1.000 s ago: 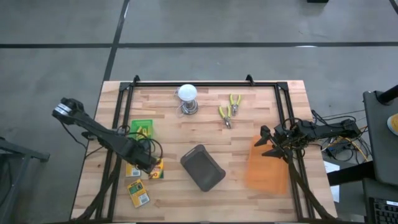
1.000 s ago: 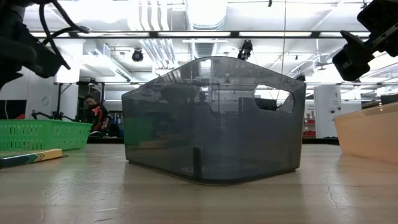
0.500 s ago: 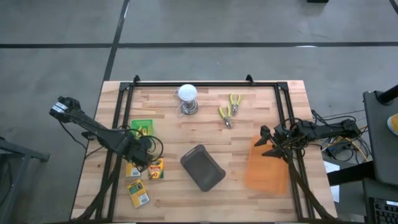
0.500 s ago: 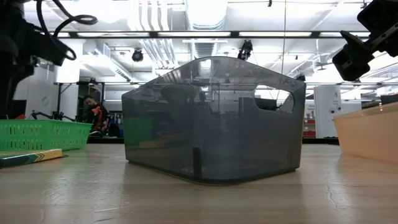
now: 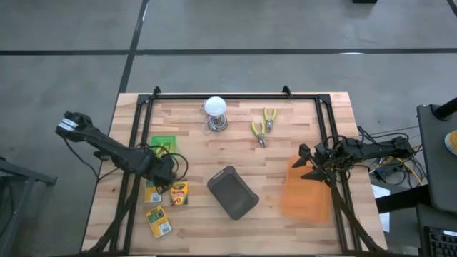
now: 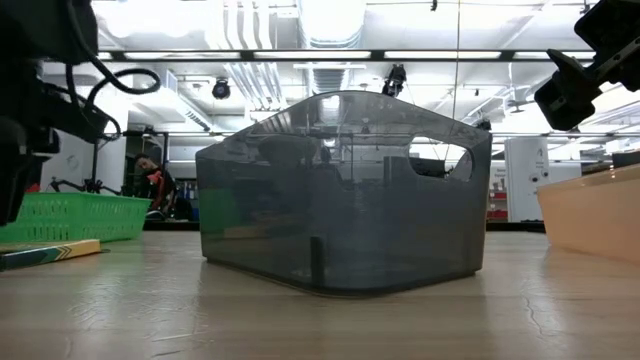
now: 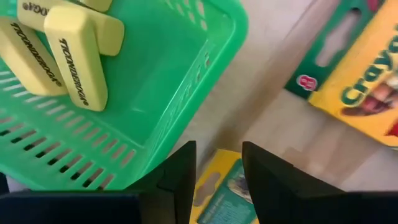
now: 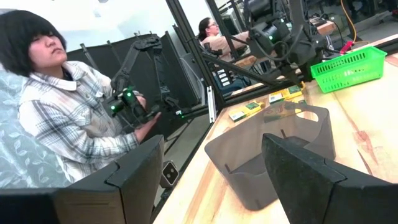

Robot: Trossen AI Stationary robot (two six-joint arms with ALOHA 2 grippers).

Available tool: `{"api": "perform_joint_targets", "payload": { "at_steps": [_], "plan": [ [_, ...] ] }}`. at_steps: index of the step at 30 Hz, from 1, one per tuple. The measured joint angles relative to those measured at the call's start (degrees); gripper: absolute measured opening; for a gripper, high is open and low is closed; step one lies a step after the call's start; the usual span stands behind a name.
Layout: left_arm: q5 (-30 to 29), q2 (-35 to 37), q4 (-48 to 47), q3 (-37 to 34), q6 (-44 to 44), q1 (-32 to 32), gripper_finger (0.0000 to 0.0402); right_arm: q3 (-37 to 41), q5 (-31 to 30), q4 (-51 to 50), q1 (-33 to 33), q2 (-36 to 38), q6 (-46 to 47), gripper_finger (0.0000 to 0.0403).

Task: Pick & Place School Supplies
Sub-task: Move the green bin to the top left of the table

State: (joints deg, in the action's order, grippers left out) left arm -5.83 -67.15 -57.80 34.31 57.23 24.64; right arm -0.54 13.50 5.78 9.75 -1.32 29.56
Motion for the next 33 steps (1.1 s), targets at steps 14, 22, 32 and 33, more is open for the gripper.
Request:
{"api": "perform_joint_targets", "payload": {
  "at_steps": [14,22,32,33],
  "plan": [
    [-1.8,1.1,0.5,-1.0,-9.0,-10.8,0.0135,0.0,0.0,0.0,0.0,0.0,0.0,0.0260],
    [-3.0,1.1,0.8,-1.0,-15.0,-22.4,0.0135,0.0,0.0,0.0,0.0,0.0,0.0,0.0261],
    [-3.2,1.1,4.2,-1.0,-21.6,-36.7,0.0135,0.0,0.0,0.0,0.0,0.0,0.0,0.0264],
    [-3.2,1.1,4.5,-1.0,-22.1,-38.1,0.0135,0.0,0.0,0.0,0.0,0.0,0.0,0.0265]
  ]
}}
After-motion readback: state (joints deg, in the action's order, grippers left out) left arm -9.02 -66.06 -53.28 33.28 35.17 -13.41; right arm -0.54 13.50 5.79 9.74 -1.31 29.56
